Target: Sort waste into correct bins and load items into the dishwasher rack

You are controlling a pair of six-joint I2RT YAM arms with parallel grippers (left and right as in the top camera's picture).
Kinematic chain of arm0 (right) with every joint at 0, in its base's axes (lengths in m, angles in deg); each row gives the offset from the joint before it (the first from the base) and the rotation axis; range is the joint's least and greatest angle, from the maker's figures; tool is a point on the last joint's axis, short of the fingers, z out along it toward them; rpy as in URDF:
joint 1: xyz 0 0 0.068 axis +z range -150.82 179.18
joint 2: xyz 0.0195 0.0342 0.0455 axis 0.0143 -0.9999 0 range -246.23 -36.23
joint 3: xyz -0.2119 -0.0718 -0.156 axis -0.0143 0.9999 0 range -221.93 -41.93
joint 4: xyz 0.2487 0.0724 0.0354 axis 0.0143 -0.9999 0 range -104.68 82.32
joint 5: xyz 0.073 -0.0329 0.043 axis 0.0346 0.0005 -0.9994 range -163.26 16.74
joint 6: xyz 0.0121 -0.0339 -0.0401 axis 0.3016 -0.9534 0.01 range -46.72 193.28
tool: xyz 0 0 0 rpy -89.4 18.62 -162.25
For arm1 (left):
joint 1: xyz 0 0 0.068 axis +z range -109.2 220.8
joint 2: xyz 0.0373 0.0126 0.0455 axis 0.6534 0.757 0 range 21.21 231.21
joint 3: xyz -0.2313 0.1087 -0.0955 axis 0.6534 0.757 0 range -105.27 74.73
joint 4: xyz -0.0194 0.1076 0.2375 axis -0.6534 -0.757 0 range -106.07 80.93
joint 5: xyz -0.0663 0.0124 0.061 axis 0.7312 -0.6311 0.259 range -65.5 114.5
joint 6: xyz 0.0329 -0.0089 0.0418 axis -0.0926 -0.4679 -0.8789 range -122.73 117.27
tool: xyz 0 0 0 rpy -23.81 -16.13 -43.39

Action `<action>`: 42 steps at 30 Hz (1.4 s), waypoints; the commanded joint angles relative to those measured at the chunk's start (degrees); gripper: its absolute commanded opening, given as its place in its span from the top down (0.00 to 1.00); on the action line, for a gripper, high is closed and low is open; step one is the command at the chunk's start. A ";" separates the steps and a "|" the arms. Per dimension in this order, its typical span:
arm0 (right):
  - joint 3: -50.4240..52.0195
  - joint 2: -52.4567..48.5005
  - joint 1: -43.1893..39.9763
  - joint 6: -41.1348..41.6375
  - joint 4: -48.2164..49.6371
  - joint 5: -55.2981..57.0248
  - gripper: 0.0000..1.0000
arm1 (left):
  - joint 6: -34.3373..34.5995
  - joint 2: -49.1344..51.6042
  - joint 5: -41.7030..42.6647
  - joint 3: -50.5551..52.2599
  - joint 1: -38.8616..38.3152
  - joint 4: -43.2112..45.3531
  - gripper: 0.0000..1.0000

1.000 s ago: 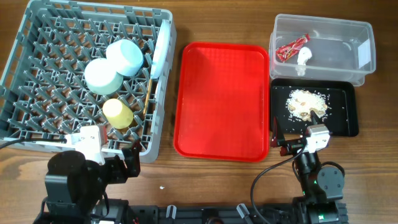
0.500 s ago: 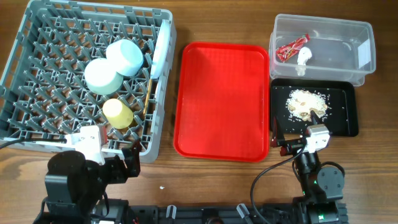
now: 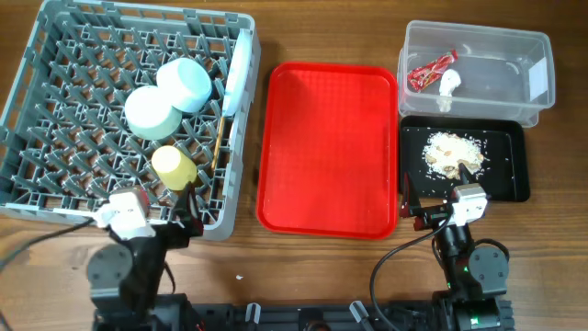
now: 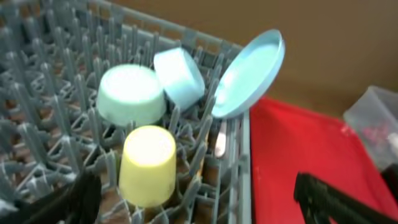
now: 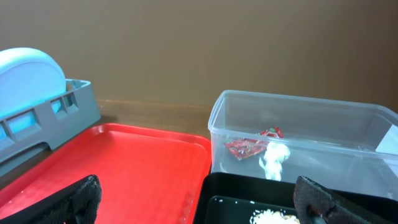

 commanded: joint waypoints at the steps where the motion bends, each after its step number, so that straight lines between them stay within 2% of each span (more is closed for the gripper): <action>1: 0.07 0.57 -0.26 -0.70 0.15 -0.83 0.00 | -0.44 -6.27 0.48 10.38 0.50 12.11 0.00; 2: 0.07 0.57 -0.26 -0.70 0.15 -0.83 0.00 | -0.44 -7.93 0.48 14.51 0.50 18.99 0.00; 4: 0.07 0.57 -0.26 -0.70 0.15 -0.83 0.00 | -0.46 -8.92 0.46 18.40 0.50 26.56 0.00; 9: 0.07 0.57 -0.26 -0.70 0.15 -0.83 0.00 | -1.11 -9.20 -0.26 24.72 0.39 38.56 0.00; 13: 0.07 0.57 -0.26 -0.70 0.15 -0.83 0.00 | -3.52 -9.20 -1.05 24.70 0.39 34.82 0.00; 16: 0.07 0.57 -0.26 -0.70 0.15 -0.83 0.00 | -3.52 -9.20 -0.42 24.70 0.28 28.74 0.00; 42: 0.07 0.57 -0.26 -0.70 0.15 -0.85 0.00 | -3.50 -9.05 -0.42 24.70 0.28 28.83 0.00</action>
